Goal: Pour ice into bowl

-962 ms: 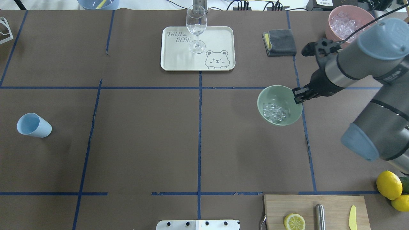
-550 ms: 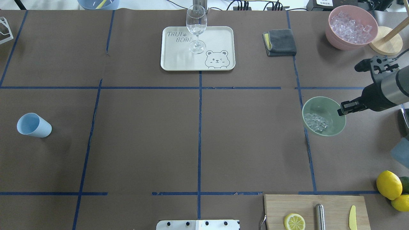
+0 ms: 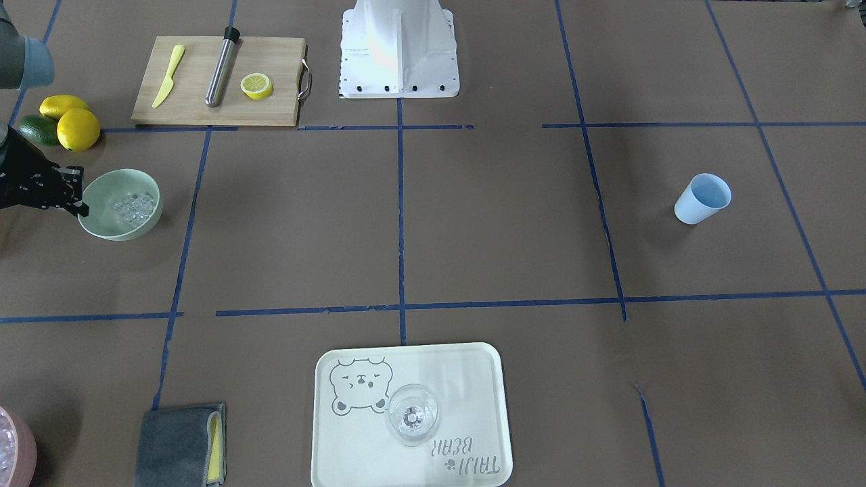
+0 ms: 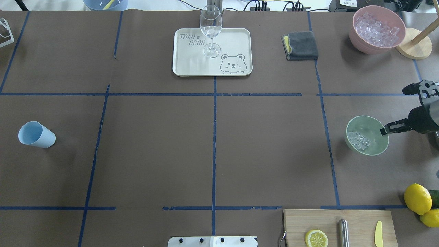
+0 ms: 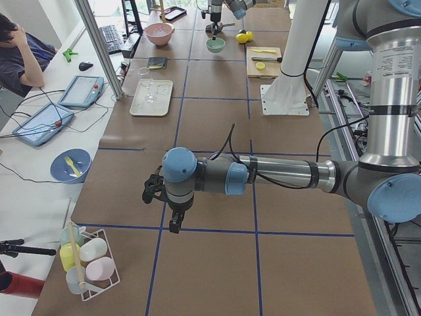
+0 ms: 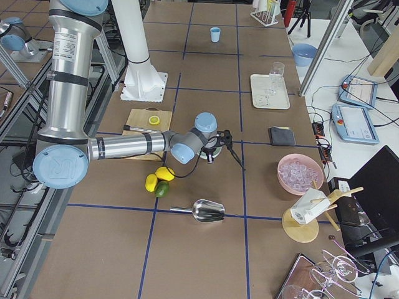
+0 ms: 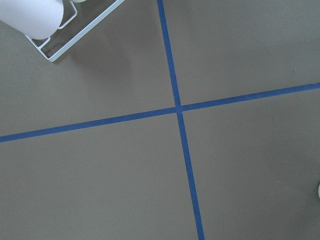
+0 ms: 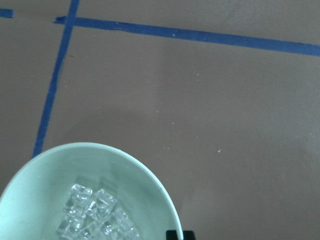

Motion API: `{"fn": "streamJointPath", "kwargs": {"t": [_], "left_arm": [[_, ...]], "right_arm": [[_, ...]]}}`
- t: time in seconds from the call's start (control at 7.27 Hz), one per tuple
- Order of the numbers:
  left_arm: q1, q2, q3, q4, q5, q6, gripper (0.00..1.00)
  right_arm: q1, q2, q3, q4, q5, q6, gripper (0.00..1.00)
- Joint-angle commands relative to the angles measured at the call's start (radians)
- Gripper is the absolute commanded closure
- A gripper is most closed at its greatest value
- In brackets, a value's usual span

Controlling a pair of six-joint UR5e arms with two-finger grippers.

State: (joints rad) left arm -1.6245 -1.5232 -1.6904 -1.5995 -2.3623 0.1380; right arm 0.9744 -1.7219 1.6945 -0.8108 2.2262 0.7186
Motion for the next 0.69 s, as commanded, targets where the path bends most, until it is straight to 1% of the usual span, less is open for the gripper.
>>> {"fn": "streamJointPath", "kwargs": {"t": [0.0, 0.14, 0.28, 0.41, 0.55], "left_arm": [[0.0, 0.0, 0.0, 0.0, 0.0, 0.0, 0.0], [0.0, 0.0, 0.0, 0.0, 0.0, 0.0, 0.0], [0.0, 0.0, 0.0, 0.0, 0.0, 0.0, 0.0], [0.0, 0.0, 0.0, 0.0, 0.0, 0.0, 0.0], [0.0, 0.0, 0.0, 0.0, 0.0, 0.0, 0.0]], "right_arm": [[0.012, 0.001, -0.102, 0.122, 0.012, -0.007, 1.0], [0.013, 0.002, -0.102, 0.121, 0.015, -0.007, 1.0], [0.023, 0.005, -0.096, 0.124, 0.01, -0.007, 0.03], [0.068, 0.013, -0.085, 0.111, 0.029, -0.008, 0.0], [0.102, 0.013, -0.084, 0.108, 0.052, -0.008, 0.0]]}}
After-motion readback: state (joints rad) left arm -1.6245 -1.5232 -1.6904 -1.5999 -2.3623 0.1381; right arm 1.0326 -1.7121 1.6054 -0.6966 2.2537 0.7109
